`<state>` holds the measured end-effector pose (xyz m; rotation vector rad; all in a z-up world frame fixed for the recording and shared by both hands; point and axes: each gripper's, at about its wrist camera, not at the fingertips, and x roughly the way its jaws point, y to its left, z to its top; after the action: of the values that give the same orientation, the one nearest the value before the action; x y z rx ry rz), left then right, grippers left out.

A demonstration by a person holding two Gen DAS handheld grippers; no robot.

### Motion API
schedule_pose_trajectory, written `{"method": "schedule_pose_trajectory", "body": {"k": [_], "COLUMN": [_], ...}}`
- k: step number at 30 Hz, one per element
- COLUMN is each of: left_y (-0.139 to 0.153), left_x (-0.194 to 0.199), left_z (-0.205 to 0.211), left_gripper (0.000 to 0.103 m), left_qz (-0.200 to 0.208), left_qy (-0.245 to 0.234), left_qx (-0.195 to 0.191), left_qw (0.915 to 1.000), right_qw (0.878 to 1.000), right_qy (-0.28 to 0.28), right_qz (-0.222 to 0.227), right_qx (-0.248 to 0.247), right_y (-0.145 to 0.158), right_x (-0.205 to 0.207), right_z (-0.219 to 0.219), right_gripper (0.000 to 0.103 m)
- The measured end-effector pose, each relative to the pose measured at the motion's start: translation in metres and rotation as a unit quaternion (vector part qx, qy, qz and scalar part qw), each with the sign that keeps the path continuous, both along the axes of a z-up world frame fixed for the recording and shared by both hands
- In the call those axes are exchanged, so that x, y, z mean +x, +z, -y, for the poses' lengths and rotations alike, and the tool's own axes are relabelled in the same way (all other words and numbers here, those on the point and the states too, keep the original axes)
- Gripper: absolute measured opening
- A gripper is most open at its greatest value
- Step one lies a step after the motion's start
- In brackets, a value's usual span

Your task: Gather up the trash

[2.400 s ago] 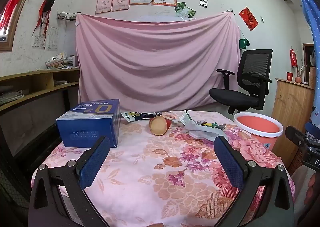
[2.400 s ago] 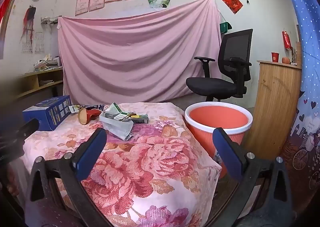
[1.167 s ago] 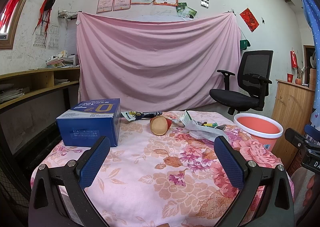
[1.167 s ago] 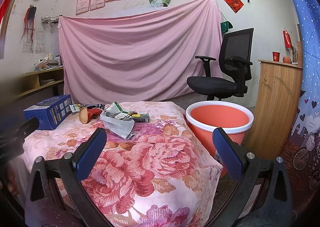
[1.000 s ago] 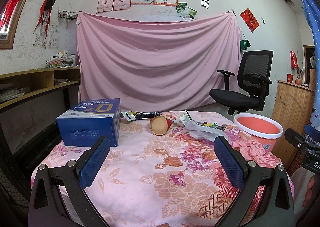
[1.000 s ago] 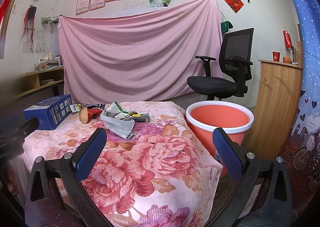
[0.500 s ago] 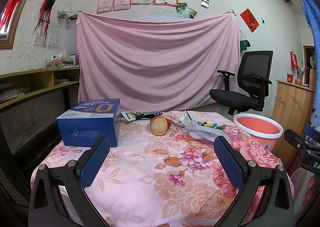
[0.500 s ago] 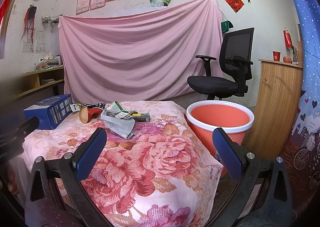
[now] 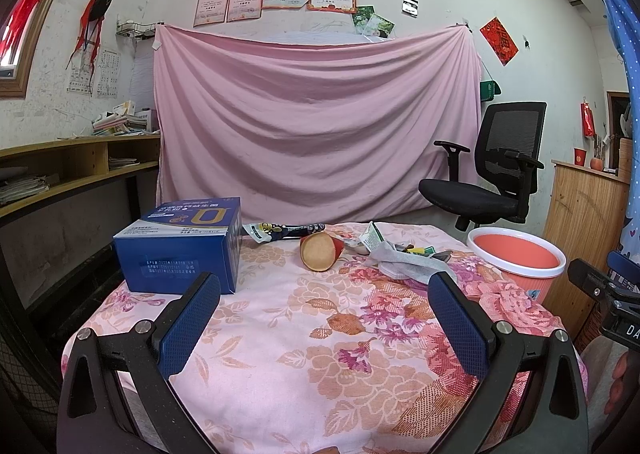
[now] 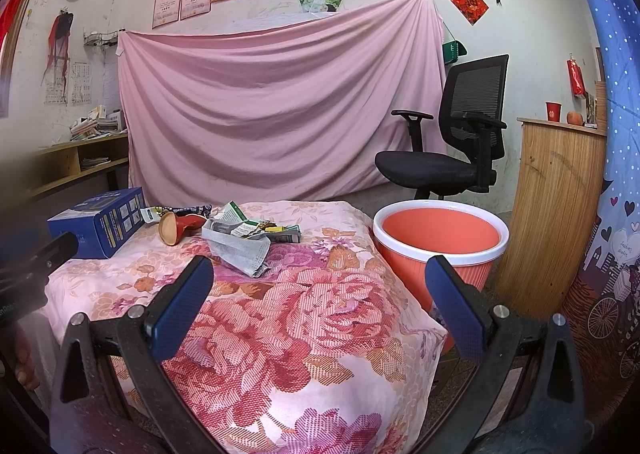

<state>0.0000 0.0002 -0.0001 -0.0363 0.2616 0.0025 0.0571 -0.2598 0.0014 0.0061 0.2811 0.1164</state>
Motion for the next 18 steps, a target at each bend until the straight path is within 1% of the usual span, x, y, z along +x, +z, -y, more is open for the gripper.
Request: {"method": "schedule_pose_trajectory", "body": {"k": [18], "left_y": [0.0001], "left_x": [0.0000], "left_z": [-0.0002], "left_gripper": [0.102], "left_qz": [0.000], "left_qy": [-0.001], "left_qx": [-0.002], "left_qw": [1.0000], "right_qw": [1.000], "right_qy": [0.001], "right_qz": [-0.001], "right_qx": [0.001], "right_y": [0.0000], "right_x": [-0.0003], "right_z": [-0.0003], "right_gripper": [0.103]}}
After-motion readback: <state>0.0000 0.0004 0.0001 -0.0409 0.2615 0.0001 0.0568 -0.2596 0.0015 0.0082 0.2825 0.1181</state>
